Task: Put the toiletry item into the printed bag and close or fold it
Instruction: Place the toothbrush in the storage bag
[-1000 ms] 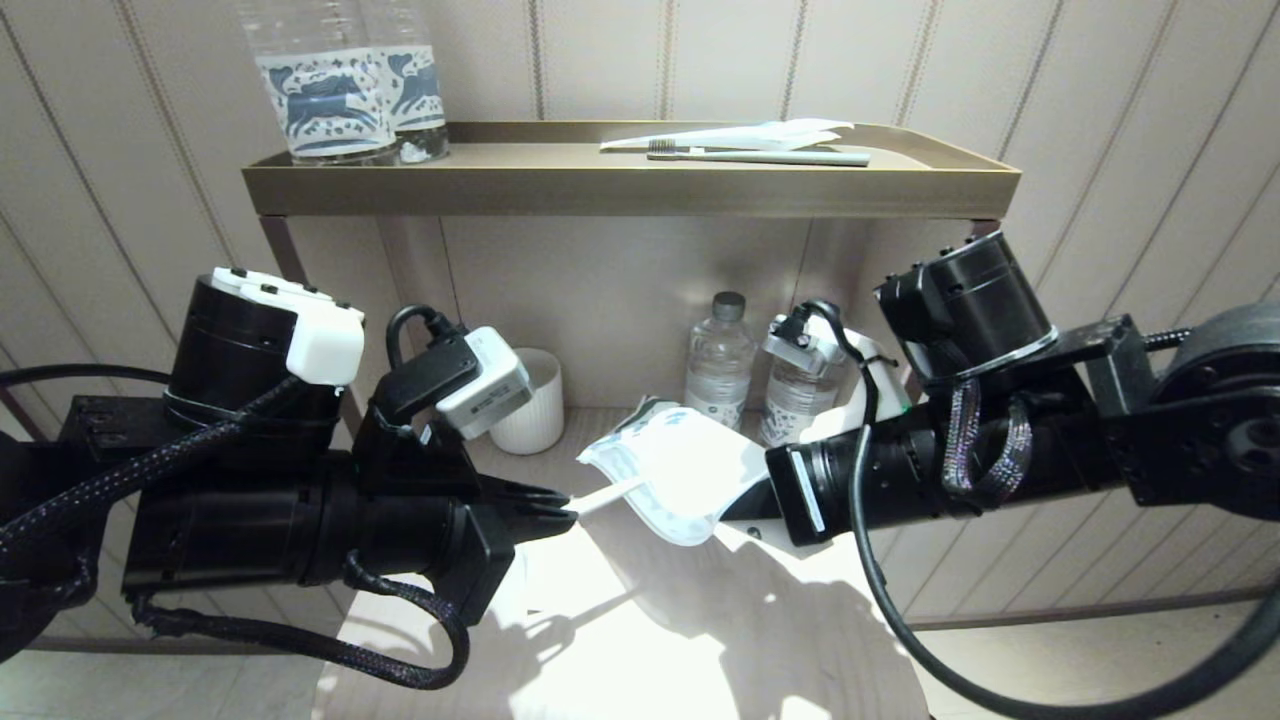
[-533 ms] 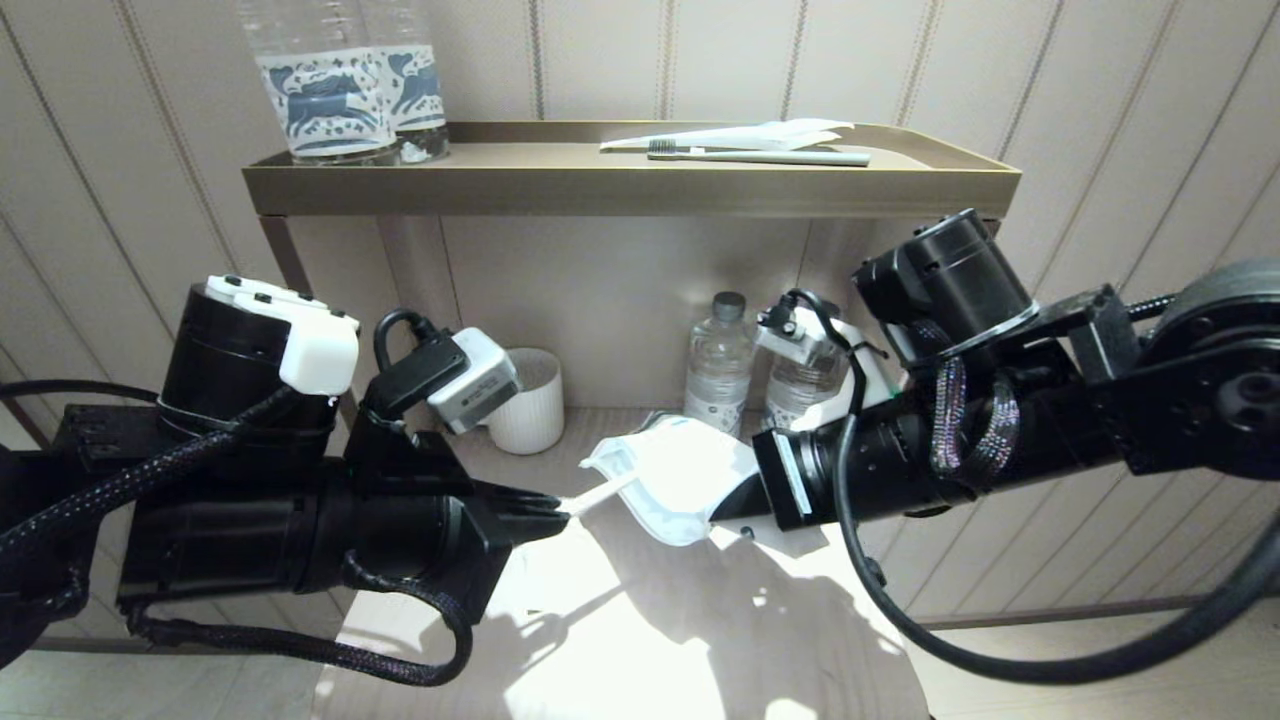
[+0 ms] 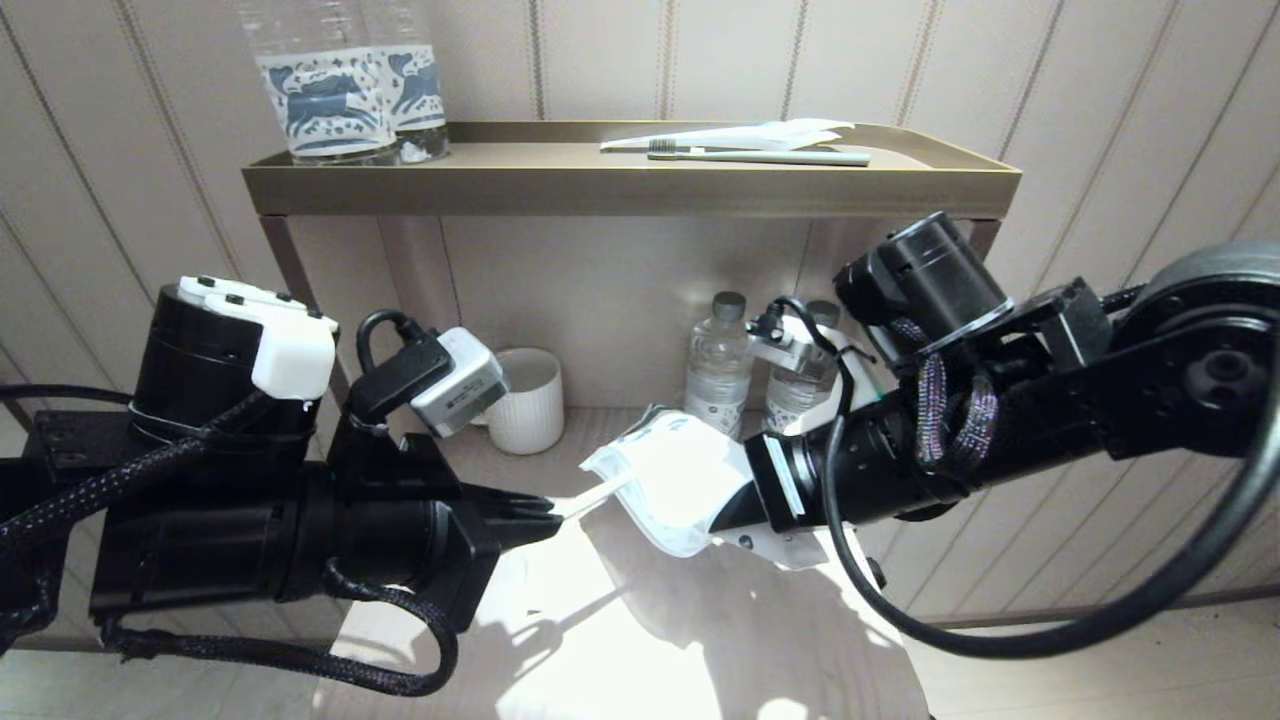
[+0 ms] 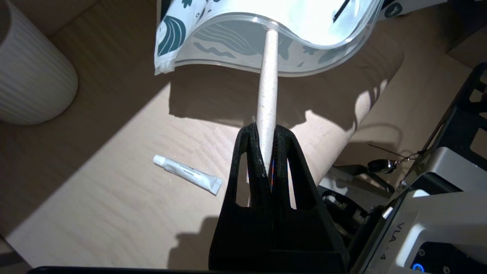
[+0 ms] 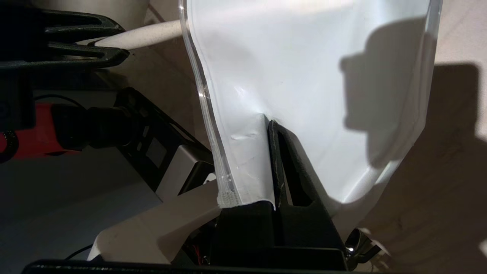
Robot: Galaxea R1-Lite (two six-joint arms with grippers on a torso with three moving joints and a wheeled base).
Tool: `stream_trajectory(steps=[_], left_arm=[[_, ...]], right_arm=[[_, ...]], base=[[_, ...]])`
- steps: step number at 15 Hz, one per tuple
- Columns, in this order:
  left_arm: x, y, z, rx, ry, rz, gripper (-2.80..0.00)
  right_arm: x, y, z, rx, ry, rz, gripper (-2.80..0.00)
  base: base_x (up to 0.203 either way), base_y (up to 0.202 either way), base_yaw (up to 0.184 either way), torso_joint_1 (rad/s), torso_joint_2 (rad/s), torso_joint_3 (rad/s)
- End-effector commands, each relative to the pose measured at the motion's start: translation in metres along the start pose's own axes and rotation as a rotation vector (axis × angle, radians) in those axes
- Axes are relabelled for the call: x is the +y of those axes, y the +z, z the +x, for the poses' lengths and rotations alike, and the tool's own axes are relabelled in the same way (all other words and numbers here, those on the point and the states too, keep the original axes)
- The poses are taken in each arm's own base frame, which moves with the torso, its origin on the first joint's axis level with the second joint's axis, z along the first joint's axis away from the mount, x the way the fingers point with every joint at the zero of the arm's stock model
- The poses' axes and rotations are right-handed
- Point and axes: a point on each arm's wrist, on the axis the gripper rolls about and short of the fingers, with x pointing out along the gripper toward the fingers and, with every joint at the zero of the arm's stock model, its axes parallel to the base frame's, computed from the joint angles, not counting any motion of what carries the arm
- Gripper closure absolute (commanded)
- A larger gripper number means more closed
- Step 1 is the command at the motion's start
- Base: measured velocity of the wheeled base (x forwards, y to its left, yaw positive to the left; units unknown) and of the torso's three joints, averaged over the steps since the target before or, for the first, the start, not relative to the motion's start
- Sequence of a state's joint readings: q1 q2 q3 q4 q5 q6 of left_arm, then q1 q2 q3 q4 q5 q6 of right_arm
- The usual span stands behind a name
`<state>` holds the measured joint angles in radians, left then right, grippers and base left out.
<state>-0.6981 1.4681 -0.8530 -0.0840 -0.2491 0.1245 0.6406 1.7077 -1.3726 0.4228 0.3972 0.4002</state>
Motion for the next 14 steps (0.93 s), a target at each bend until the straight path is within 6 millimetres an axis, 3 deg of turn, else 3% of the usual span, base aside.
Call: stream_trajectory(steps=[1,8,14], left_arm=[[0.0,-0.003,0.0,0.008,-0.002,0.001,0.0],[0.001,-0.016,0.006,0.066,0.063,-0.069,0.0],[0.003,-0.007,0.007,-0.003,0.074,-0.114,0.0]], right_arm=[[0.0,0.0,0.001,0.007,0.001,0.004,0.0],[-0.014,0.009,0.003,-0.076,-0.025,0.006,0.0],[-0.024,0.012,0.012,-0.068,-0.046,0.037,0.0]], base=[[0.0,0.0,0.0,0.0,0.0,0.0],[0.0,0.0,0.0,0.0,0.0,0.0],[0.0,0.0,0.0,0.0,0.0,0.0]])
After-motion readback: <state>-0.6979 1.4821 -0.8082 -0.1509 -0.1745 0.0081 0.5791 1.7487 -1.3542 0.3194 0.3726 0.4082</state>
